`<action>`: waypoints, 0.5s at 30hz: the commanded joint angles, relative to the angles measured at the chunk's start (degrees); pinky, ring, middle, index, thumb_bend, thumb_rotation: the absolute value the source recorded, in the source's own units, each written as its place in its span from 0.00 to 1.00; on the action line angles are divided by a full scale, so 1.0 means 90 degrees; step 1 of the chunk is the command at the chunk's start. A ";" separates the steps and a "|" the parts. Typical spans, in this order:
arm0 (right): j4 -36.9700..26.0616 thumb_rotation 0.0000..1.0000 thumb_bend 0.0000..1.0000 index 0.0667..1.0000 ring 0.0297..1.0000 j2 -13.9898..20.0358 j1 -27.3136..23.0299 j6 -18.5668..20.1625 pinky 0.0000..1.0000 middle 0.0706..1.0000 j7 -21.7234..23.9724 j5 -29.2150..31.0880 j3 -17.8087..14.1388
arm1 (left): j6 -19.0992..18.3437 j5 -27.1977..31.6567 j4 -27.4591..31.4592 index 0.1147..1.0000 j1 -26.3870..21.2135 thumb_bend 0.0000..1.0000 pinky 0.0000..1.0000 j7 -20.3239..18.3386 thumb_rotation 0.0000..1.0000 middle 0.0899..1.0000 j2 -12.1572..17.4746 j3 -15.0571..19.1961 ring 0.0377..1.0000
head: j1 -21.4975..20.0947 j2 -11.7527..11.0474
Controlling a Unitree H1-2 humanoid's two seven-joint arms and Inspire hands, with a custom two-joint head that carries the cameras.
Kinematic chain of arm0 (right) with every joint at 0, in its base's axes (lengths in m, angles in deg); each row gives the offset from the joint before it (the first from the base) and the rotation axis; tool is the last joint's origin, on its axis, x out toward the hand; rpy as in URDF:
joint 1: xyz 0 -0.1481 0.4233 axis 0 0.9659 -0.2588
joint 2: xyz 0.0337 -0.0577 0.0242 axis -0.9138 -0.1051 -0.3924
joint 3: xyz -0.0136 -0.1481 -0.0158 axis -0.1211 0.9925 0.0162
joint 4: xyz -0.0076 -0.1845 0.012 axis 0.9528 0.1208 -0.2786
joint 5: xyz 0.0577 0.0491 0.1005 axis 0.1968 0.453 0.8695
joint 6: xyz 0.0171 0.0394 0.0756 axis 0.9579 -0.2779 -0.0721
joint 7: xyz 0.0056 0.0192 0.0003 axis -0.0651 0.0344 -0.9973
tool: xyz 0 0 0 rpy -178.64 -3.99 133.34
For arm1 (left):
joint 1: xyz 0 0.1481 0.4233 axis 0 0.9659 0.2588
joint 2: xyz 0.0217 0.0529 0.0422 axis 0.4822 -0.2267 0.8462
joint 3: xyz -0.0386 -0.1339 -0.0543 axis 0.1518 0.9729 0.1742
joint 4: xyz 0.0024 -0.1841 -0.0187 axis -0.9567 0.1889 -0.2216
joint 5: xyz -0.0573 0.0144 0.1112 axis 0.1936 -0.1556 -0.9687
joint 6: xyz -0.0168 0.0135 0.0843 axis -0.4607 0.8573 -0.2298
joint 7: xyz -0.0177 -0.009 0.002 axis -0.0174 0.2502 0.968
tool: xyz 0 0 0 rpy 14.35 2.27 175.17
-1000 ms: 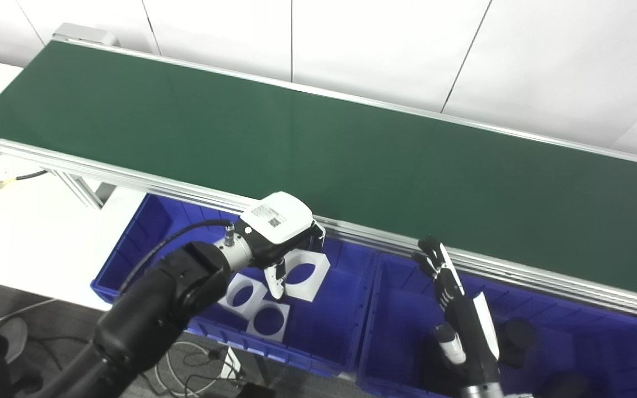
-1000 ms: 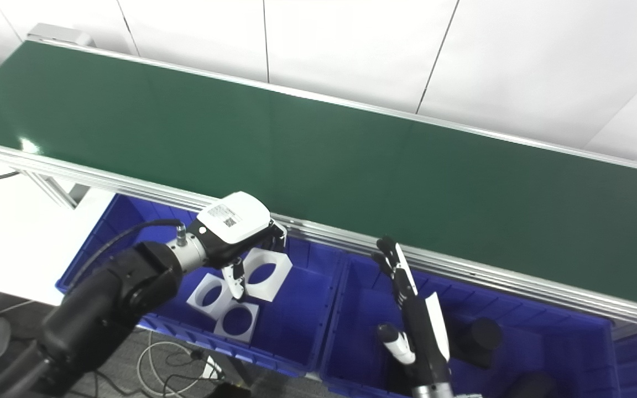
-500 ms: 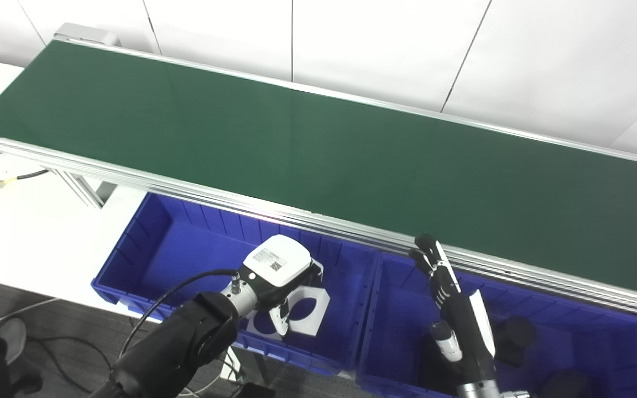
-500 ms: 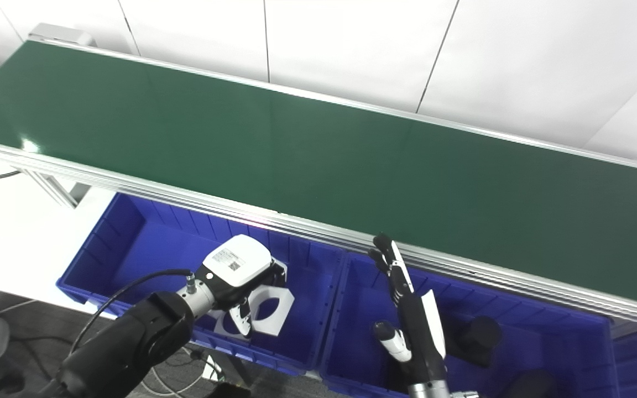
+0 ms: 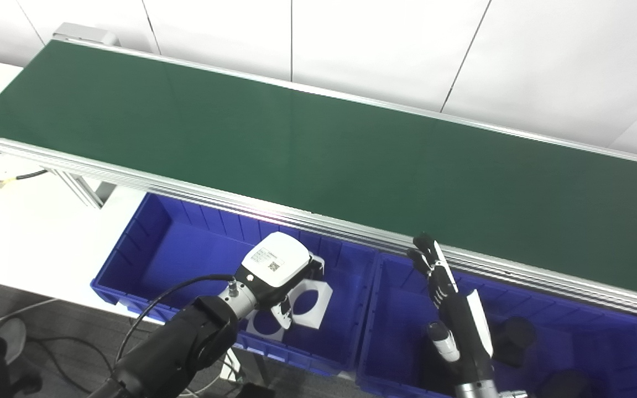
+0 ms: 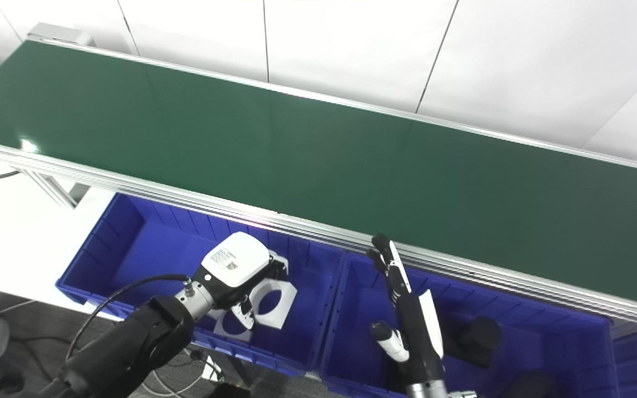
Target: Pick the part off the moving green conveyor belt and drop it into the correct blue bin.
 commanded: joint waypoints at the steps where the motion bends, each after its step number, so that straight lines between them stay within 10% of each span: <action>1: -0.0153 1.00 0.87 0.99 0.91 -0.0043 -0.0021 -0.0087 0.92 0.96 0.0023 0.0031 0.0001 | 0.0019 0.0084 0.0148 0.46 -0.0120 0.50 0.32 0.0266 0.00 0.41 0.0037 0.0042 0.36 | -0.0002 -0.0004; 13: -0.0149 1.00 0.88 0.99 0.91 -0.0043 -0.0017 -0.0075 0.92 0.95 0.0013 -0.0154 0.0002 | 0.0197 0.0356 -0.0033 0.43 -0.0199 0.51 0.38 0.0508 0.00 0.45 0.0074 -0.0038 0.41 | -0.0030 -0.0014; 15: -0.0137 1.00 0.88 0.99 0.91 -0.0050 -0.0025 -0.0104 0.92 0.95 0.0011 -0.0156 0.0004 | 0.0025 0.0214 0.0072 0.49 -0.0194 0.74 0.42 0.0173 0.09 0.52 0.0141 -0.0127 0.47 | -0.0040 -0.0008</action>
